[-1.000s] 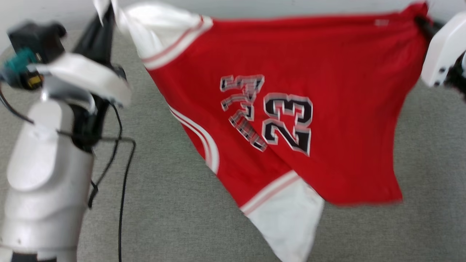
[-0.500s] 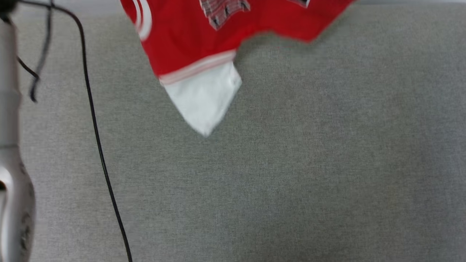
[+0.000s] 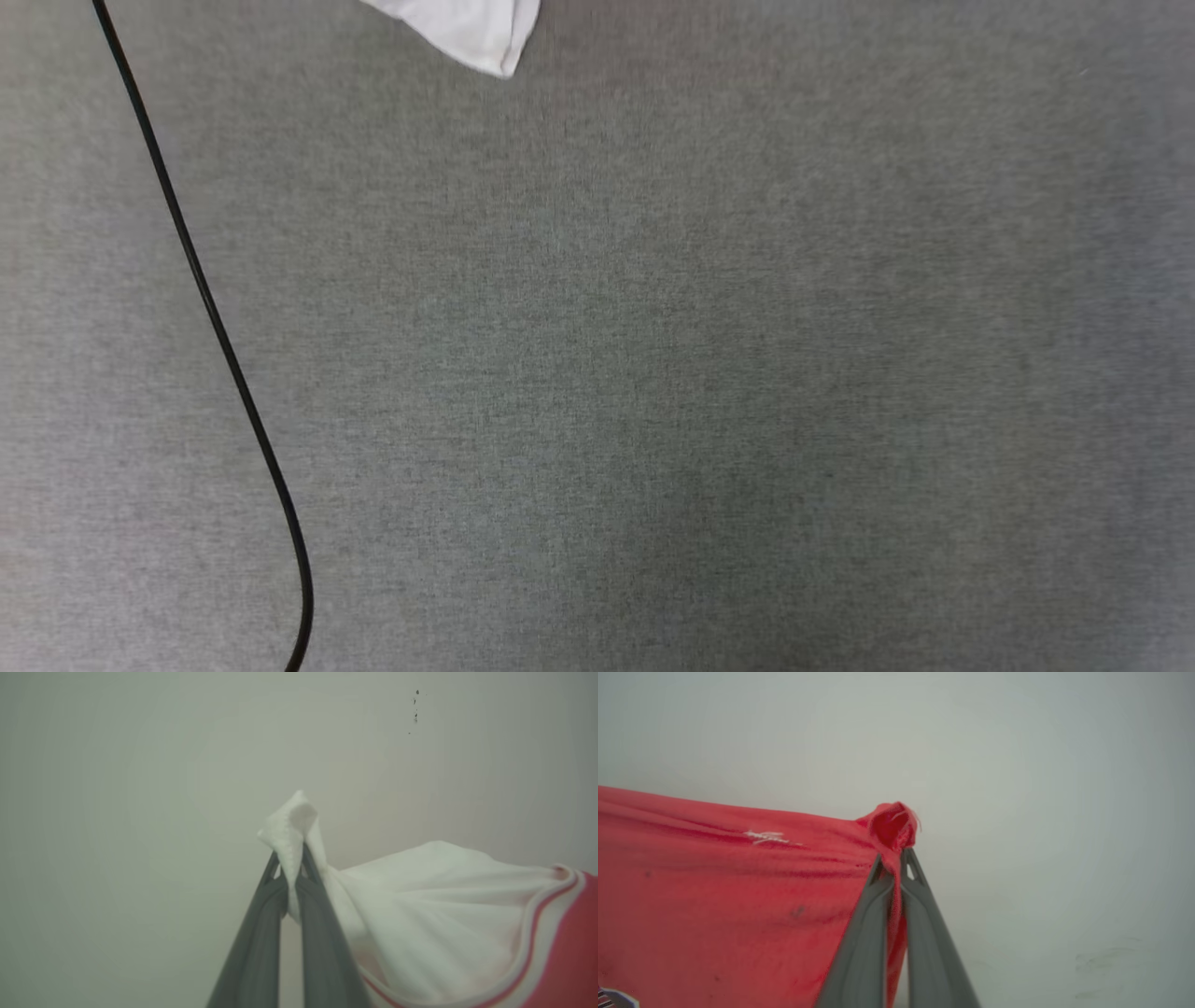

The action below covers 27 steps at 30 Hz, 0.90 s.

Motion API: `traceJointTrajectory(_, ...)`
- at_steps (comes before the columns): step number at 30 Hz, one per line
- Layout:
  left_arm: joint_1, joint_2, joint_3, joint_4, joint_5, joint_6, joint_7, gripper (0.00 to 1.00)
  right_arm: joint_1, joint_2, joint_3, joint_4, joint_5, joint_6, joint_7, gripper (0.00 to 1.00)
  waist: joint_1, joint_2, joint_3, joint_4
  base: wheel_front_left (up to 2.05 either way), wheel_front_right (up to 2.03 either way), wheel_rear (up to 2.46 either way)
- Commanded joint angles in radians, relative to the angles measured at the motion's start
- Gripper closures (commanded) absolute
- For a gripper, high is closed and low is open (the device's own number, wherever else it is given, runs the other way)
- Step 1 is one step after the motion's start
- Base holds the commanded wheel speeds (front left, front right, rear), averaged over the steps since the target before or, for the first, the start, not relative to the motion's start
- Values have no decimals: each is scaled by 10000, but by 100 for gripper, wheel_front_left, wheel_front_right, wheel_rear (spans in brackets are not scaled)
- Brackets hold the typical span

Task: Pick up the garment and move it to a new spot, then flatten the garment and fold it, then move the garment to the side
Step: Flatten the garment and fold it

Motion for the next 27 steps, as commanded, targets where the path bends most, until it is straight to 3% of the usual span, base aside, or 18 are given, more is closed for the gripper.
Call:
traceJointTrajectory(1,-144,117,75,118,-101,-3,-80,100,-237,-45,-53,122,-5,-28,-93,100,-1,0,611,96,0,0,0)
traceJointTrajectory(8,78,-79,103,861,-551,-219,-507,100,-453,45,263,1113,291,-27,-546,100,-1,0,1390,220,0,0,0)
traceJointTrajectory(14,1382,-385,56,1531,-1314,-396,-978,100,720,195,928,2064,960,-25,-1149,100,-1,0,1275,254,0,0,0)
traceJointTrajectory(23,5274,-555,-431,642,-2778,-419,-1227,100,4120,242,1527,2289,2099,-24,-1684,100,-1,0,81,292,0,0,0)
traceJointTrajectory(27,7222,-447,-145,-318,-2966,-413,-1247,100,5743,54,1581,1911,2591,-25,-1760,100,-1,0,-613,329,0,0,0)
